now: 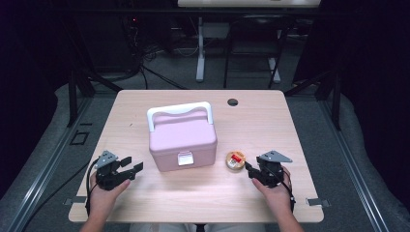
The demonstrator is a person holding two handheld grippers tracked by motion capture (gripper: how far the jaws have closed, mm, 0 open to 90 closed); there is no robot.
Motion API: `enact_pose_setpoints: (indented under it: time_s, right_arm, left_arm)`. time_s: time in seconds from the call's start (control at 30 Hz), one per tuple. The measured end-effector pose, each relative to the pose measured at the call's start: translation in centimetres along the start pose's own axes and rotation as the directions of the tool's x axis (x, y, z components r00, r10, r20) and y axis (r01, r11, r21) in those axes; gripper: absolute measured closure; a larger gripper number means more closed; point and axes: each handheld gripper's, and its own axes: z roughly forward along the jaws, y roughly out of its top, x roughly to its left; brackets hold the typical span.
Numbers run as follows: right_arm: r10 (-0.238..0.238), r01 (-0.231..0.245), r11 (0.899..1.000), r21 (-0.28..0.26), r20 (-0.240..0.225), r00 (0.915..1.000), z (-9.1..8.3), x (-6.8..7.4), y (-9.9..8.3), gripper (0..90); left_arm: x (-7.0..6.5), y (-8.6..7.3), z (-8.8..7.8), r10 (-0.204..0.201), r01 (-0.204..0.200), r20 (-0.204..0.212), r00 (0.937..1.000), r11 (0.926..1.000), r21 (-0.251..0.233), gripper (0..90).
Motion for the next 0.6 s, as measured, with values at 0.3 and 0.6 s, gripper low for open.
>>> enact_pose_setpoints:
  time_s: [0.3, 0.6]
  right_arm:
    - [-0.041, 0.041, 0.999, 0.014, 0.013, 0.9991, 0.44, 0.5, 0.3, 37.7]
    - [-0.035, 0.034, 0.999, 0.037, 0.032, 0.9988, 0.74, 1.07, 0.72, 23.7]
  left_arm:
    - [-0.21, 0.38, 0.03, 0.009, -0.008, -0.022, 0.9997, 0.9992, 0.038, 39.3]
    - [-0.22, 0.38, 0.26, 0.027, -0.025, -0.034, 0.9991, 0.9984, 0.051, 34.2]
